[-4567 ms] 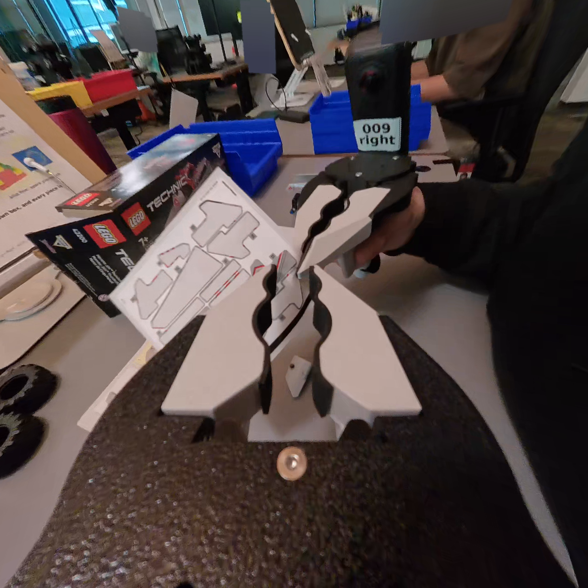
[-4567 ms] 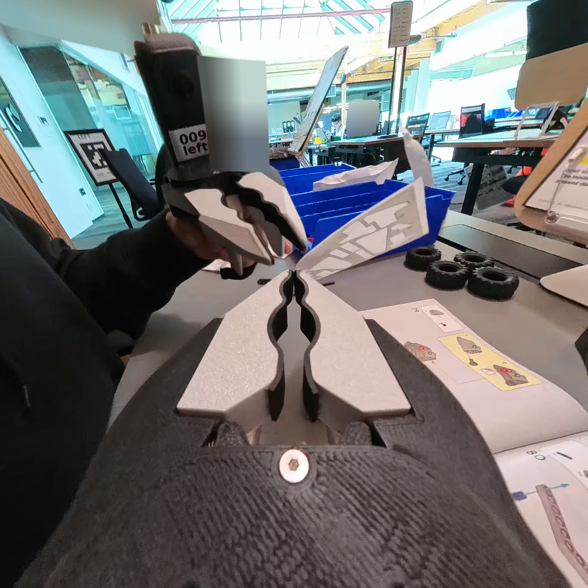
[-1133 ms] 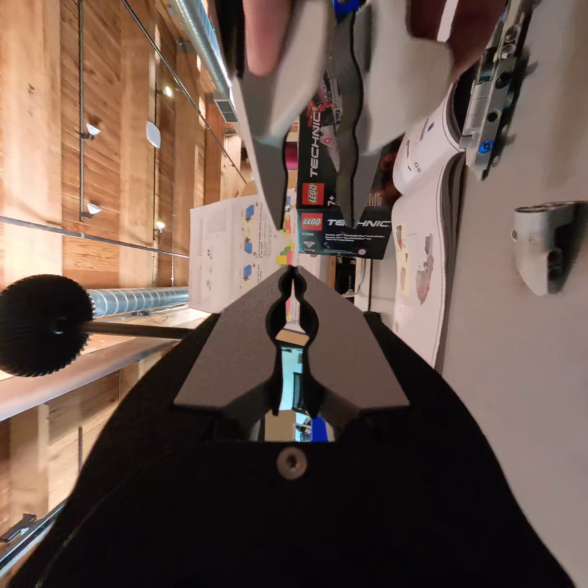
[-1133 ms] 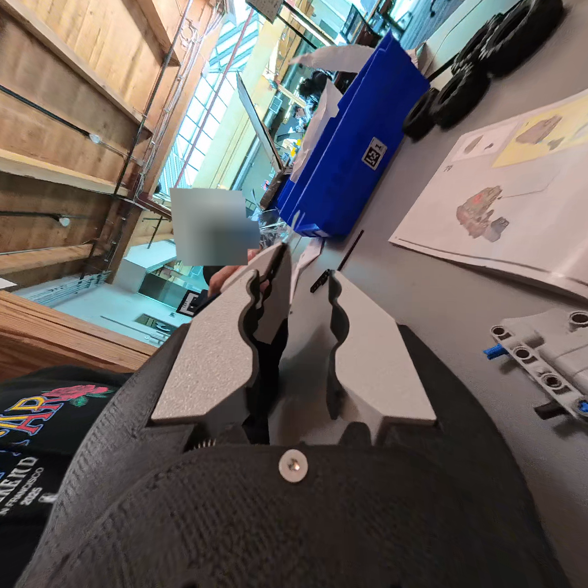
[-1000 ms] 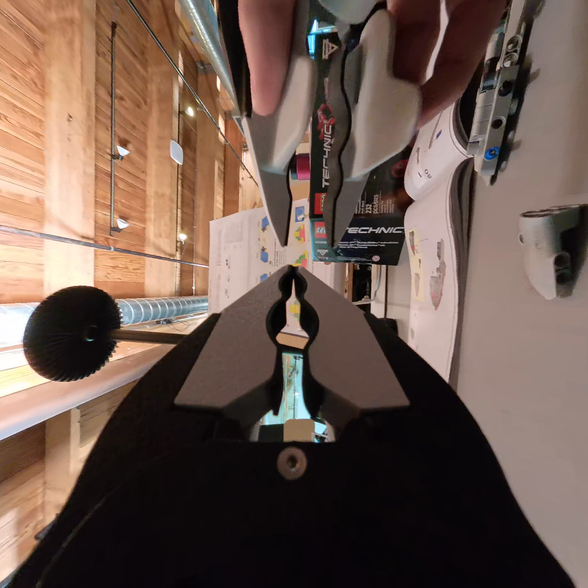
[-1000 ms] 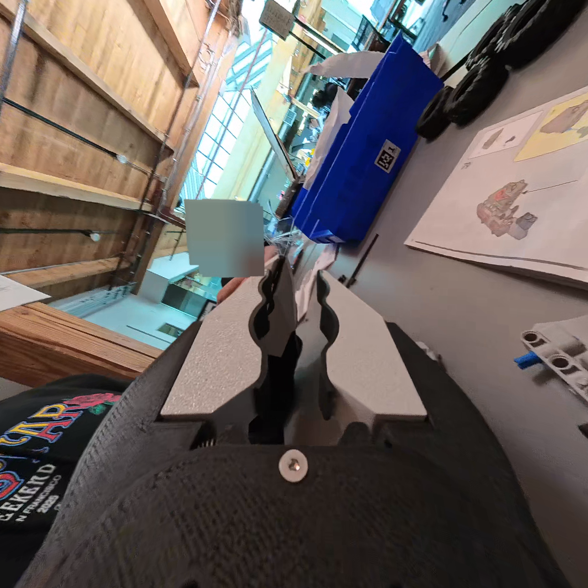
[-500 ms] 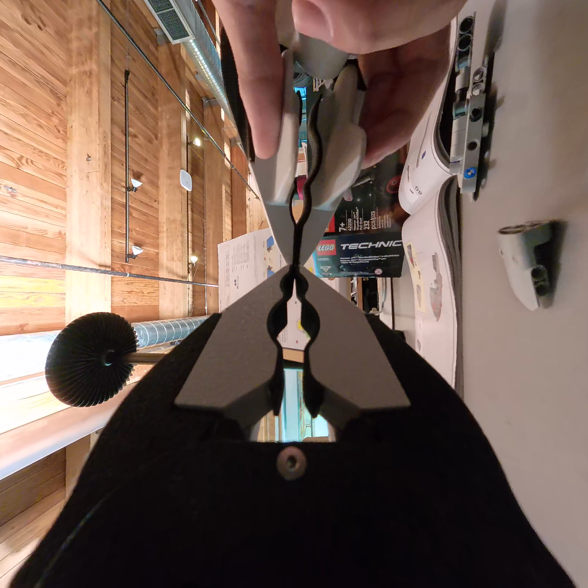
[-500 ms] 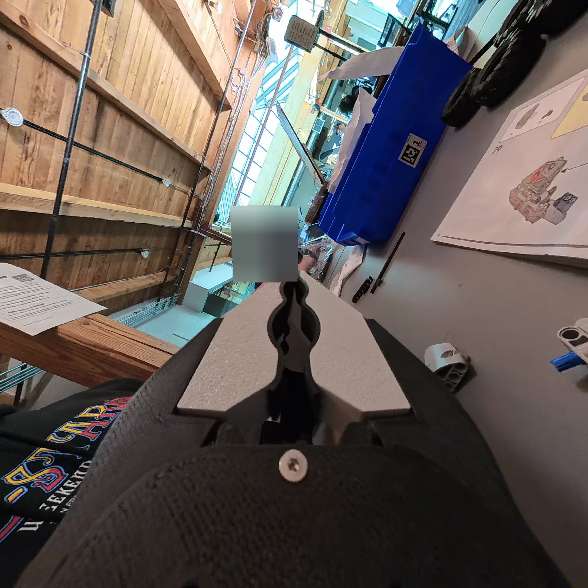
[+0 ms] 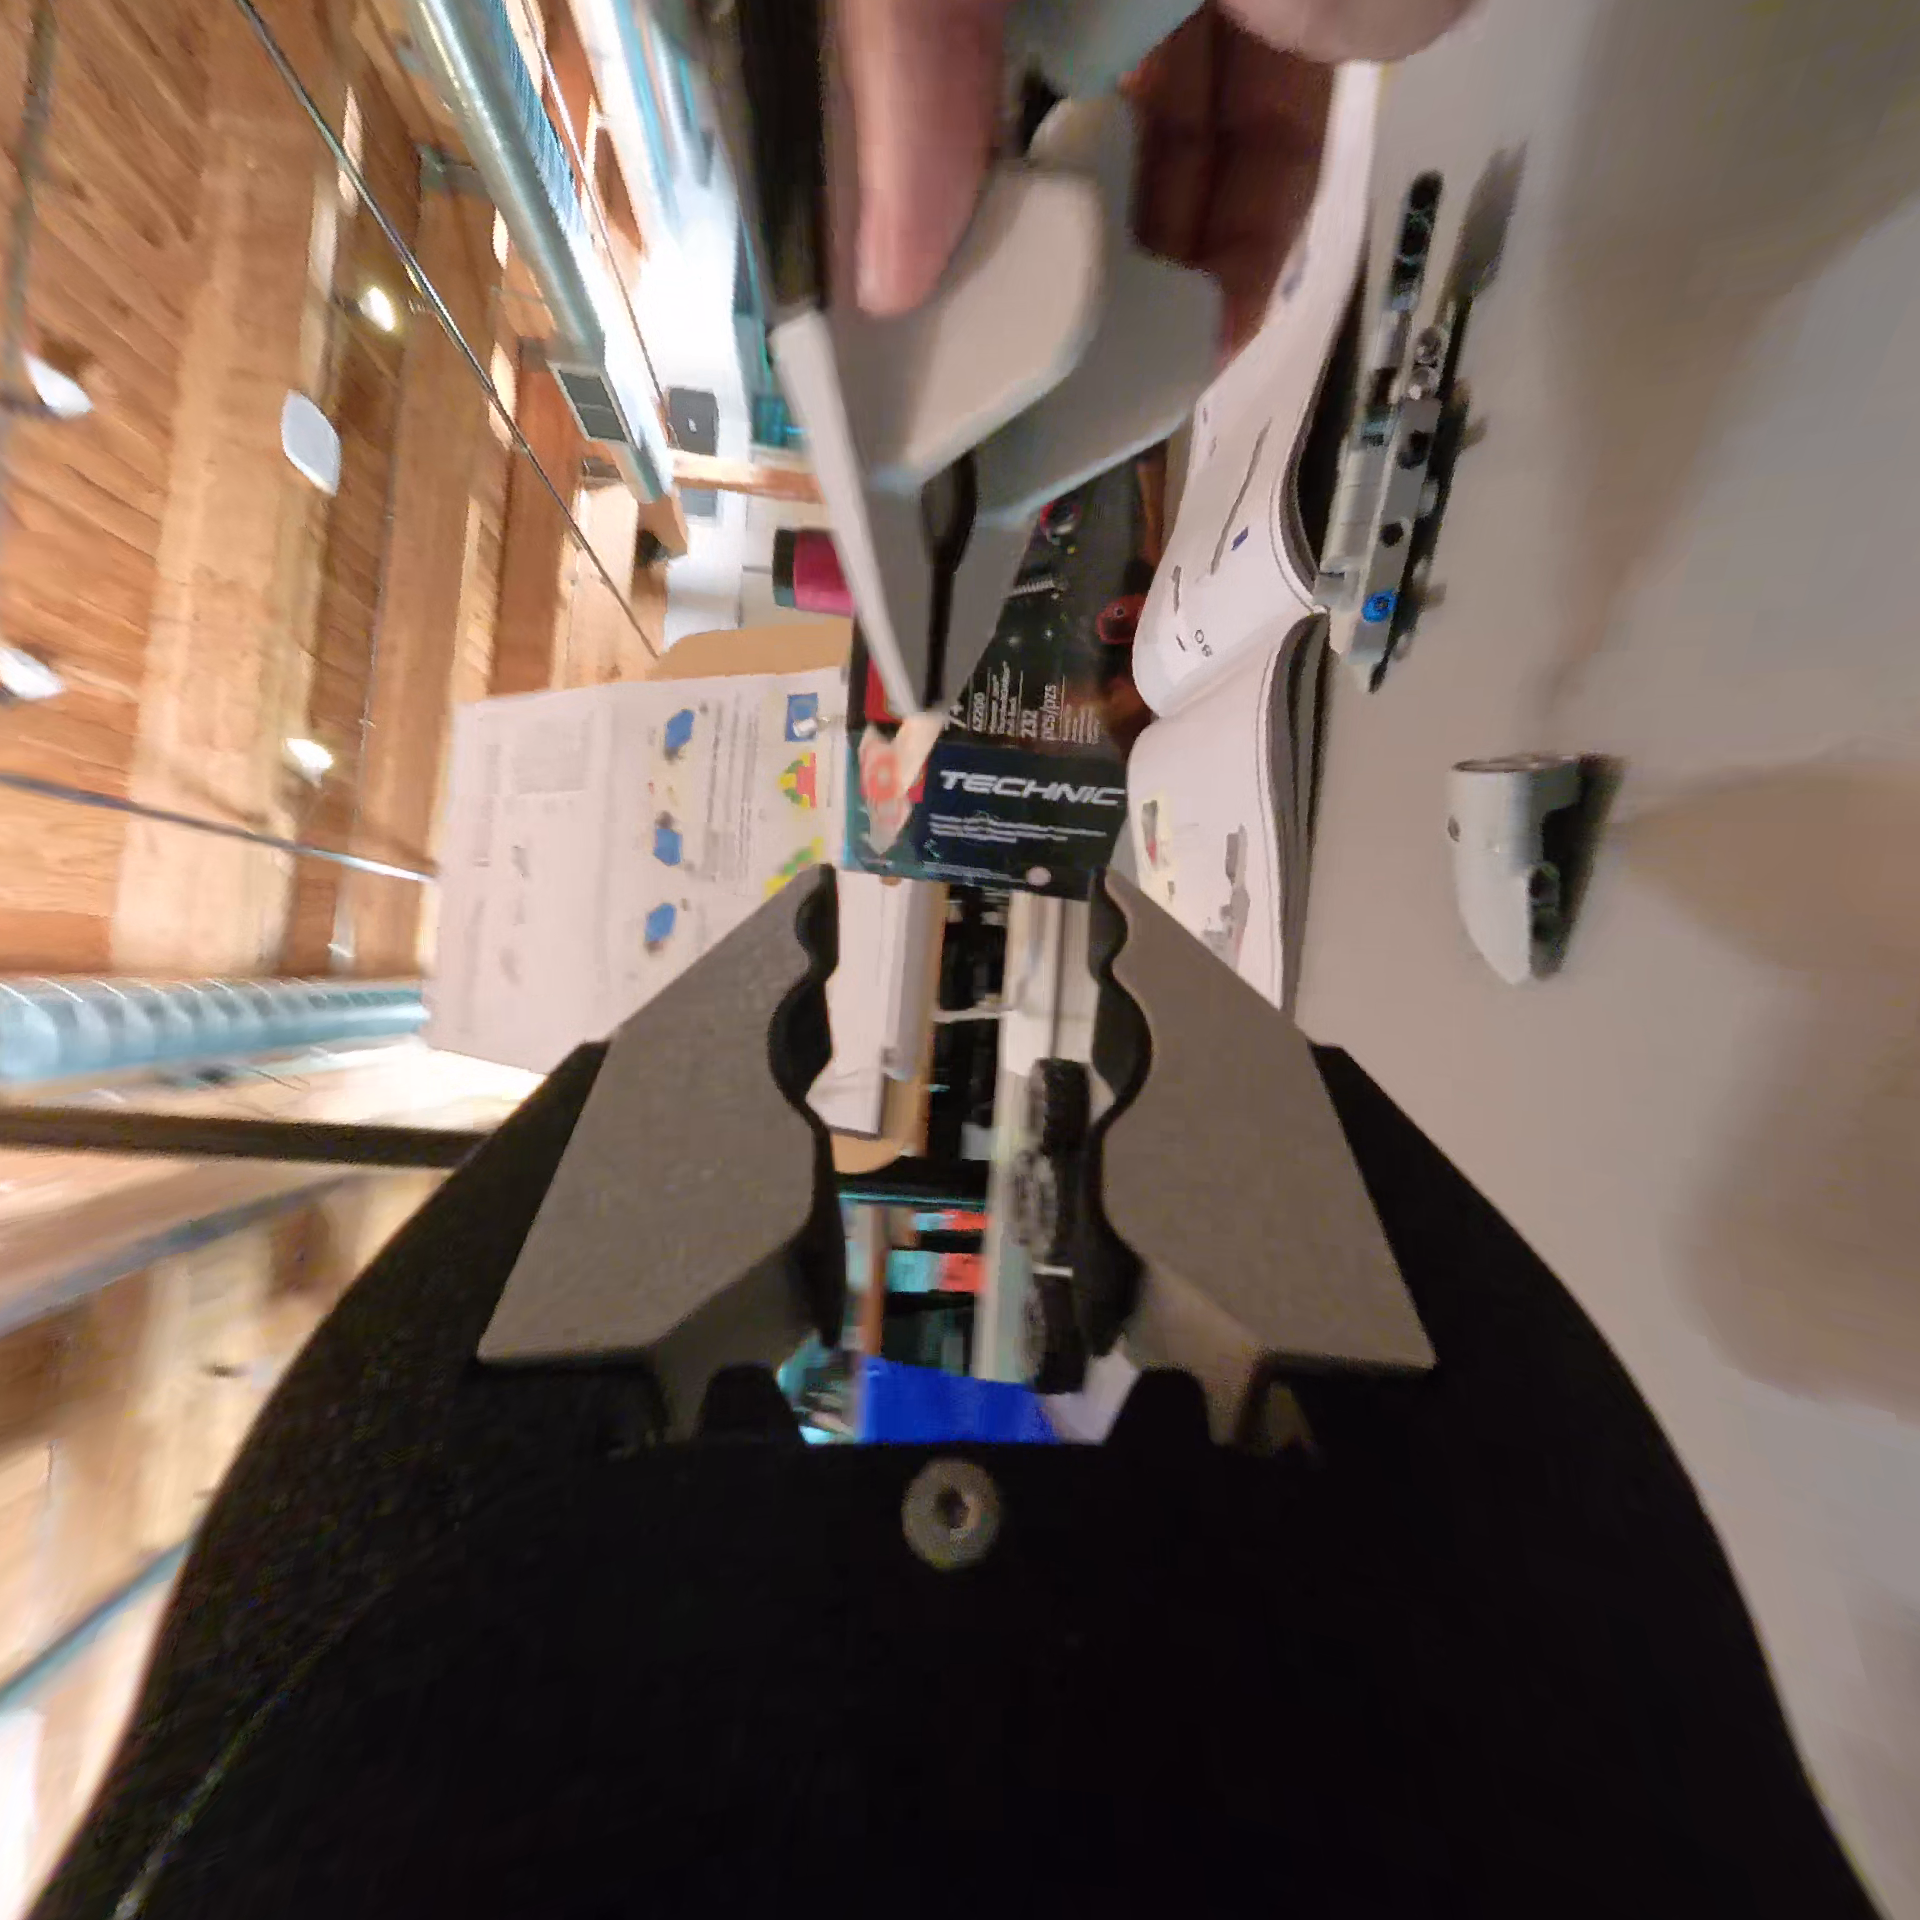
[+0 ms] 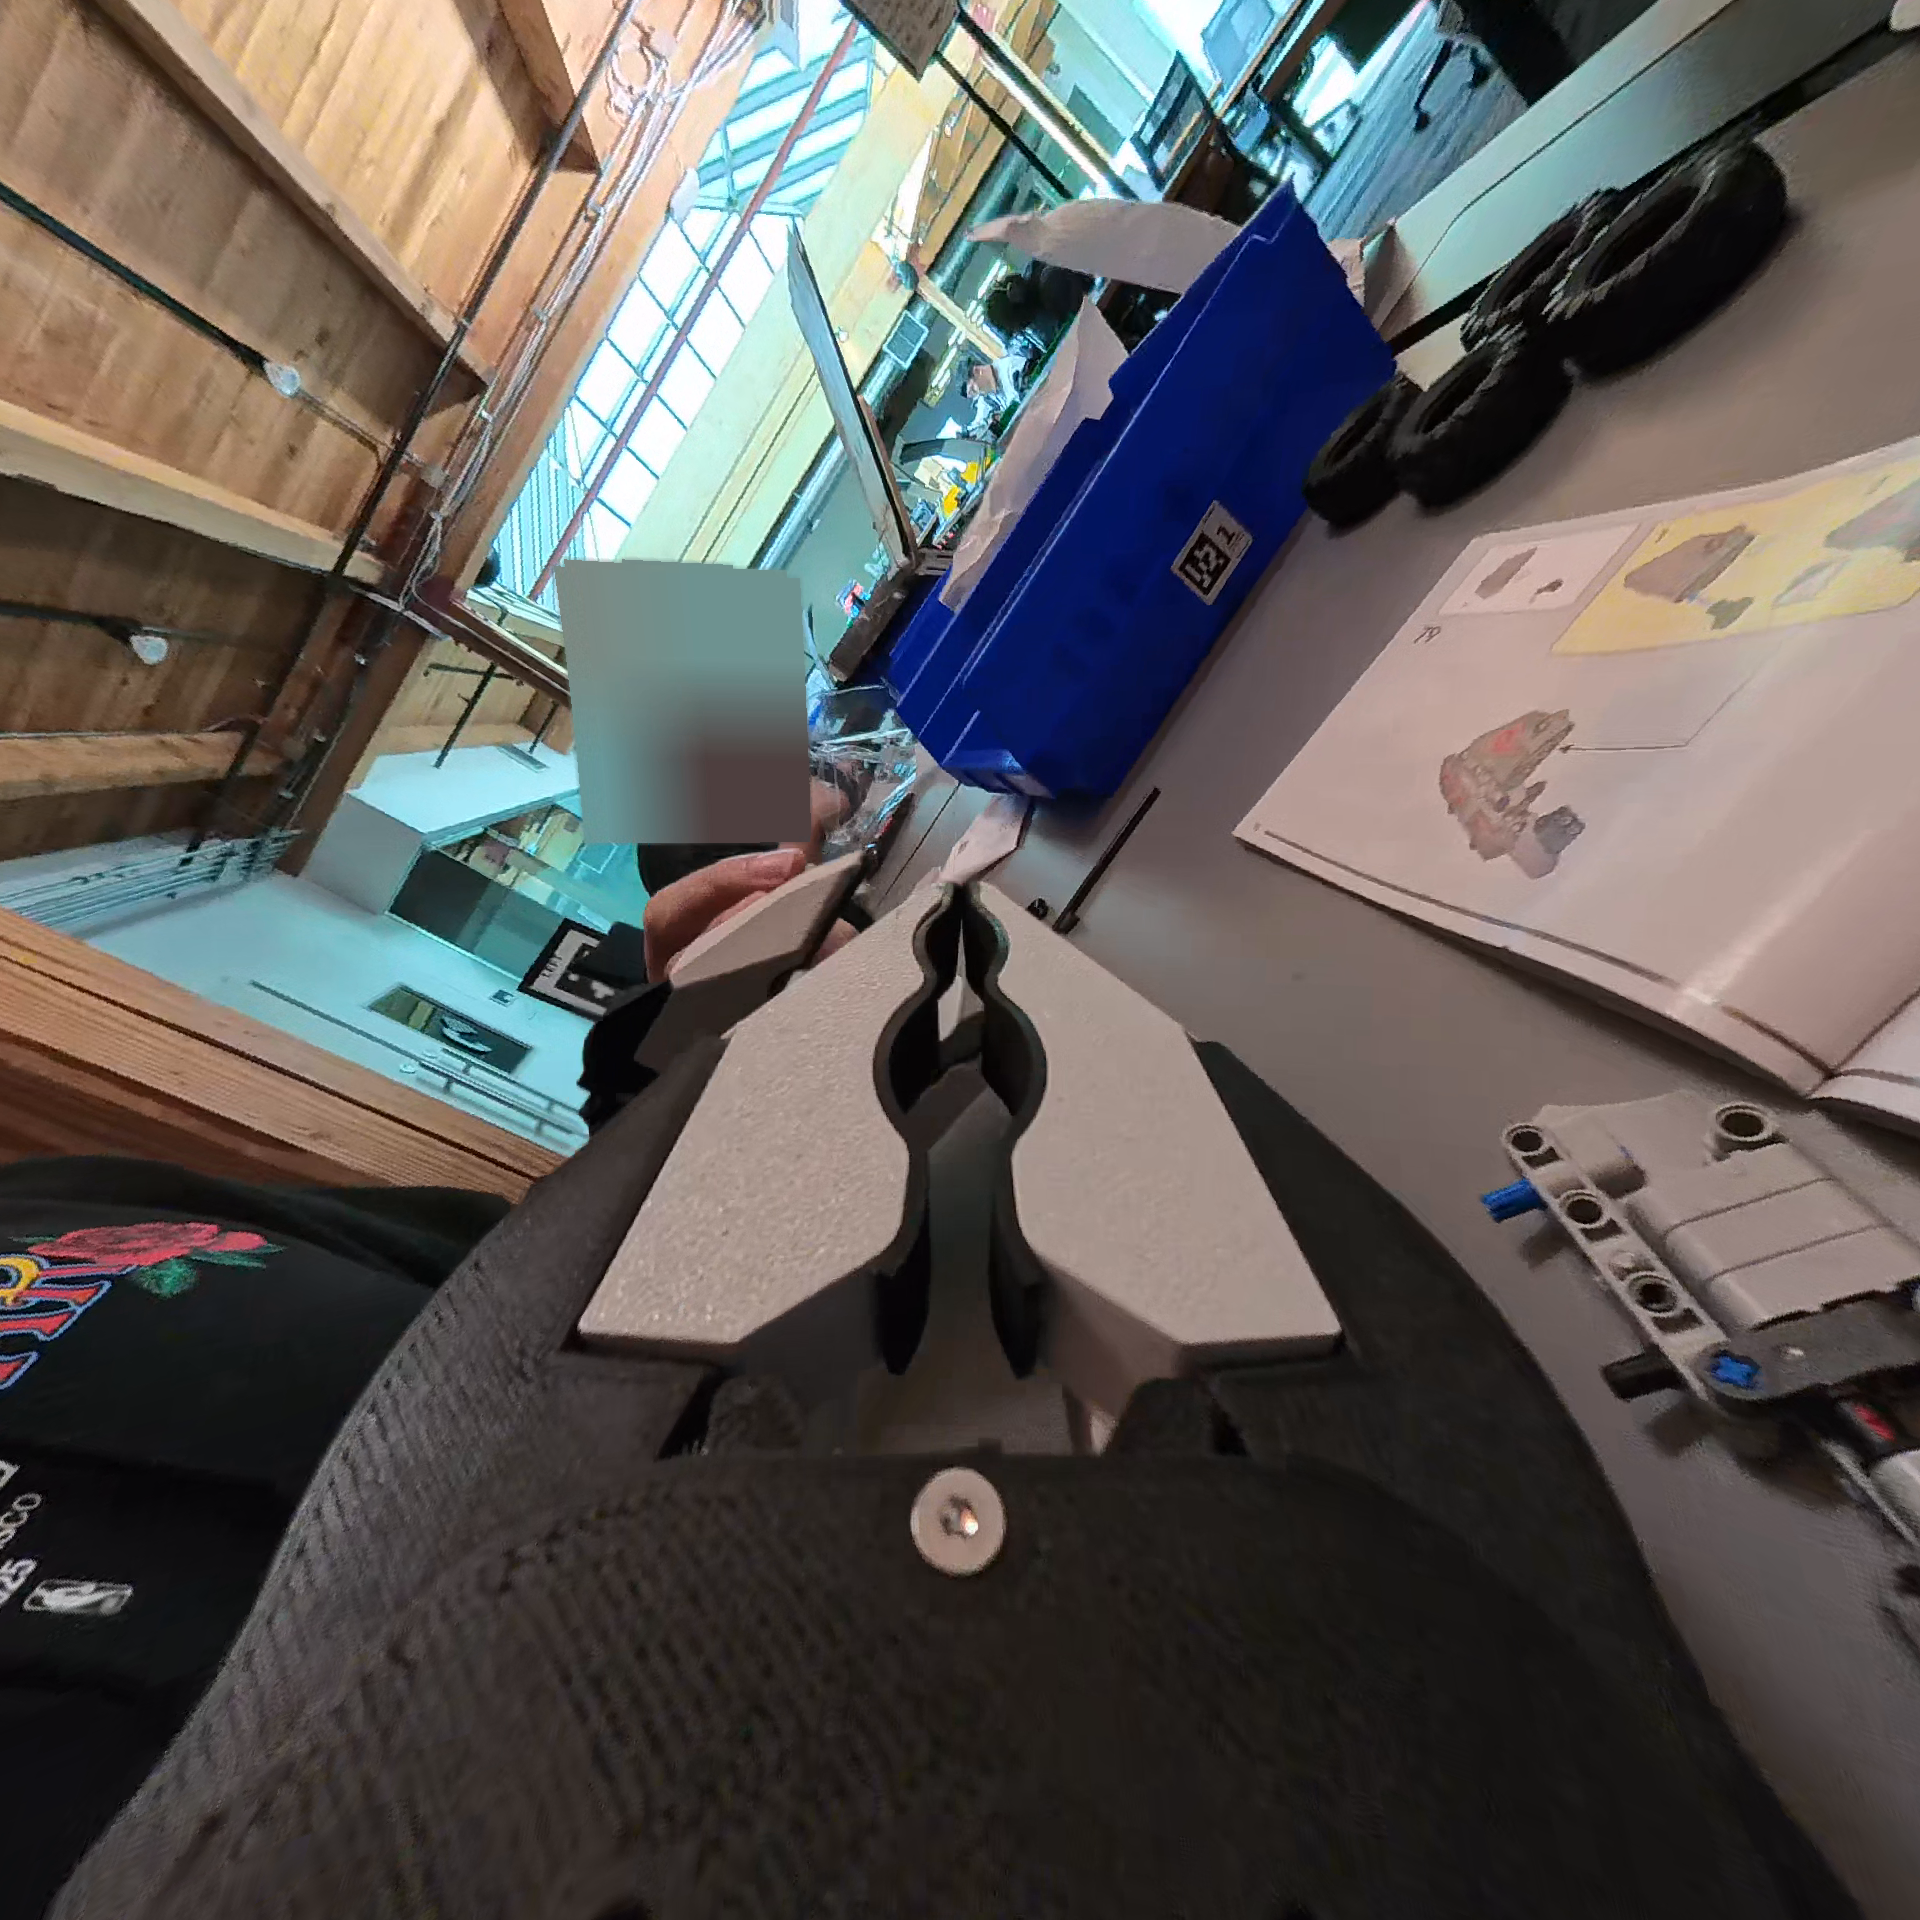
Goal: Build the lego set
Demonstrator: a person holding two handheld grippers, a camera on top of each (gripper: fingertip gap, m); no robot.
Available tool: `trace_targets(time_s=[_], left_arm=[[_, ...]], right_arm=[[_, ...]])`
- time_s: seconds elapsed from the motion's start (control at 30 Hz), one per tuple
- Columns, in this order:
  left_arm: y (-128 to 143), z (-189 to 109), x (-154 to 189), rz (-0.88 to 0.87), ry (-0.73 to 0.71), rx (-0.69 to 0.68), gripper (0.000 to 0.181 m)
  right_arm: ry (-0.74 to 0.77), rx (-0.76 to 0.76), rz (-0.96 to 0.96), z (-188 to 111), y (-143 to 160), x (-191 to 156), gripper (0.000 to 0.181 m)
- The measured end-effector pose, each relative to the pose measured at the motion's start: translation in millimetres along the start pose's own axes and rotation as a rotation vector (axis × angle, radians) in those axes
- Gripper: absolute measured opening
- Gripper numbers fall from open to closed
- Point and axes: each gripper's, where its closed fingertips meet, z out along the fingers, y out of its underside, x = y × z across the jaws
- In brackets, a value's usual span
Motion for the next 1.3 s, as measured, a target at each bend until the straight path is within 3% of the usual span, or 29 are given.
trace_targets(time_s=[0.1,0.2,0.27,0.37,0.47,0.63,0.77,1.3], left_arm=[[8,-5,-2,-0.398,0.148,0.037,0.039],[6,-12,1,-0.937,0.454,0.111,0.024],[0,-23,3,-1.245,0.704,0.175,0.023],[-5,-38,2,-1.521,0.972,0.266,0.02],[-1,-39,15,-1.577,1.067,0.248,0.016],[-13,-48,39,-1.501,1.234,0.255,0.011],[-11,-43,43,-1.516,1.248,0.262,0.001],[-15,-38,51,-1.496,1.306,0.268,0.0]], right_arm=[[-0.007,-0.057,-0.017,-5,6,0,0.0],[-0.014,-0.129,-0.054,-5,17,0,0.0],[-0.01,-0.203,-0.101,-5,29,2,0.0],[0.013,-0.329,-0.199,-4,50,6,0.0],[0.013,-0.444,-0.283,-2,71,8,0.0],[0.006,-0.555,-0.327,4,92,9,0.0],[-0.008,-0.562,-0.318,5,93,6,0.0],[-0.005,-0.56,-0.306,5,94,8,0.0]])
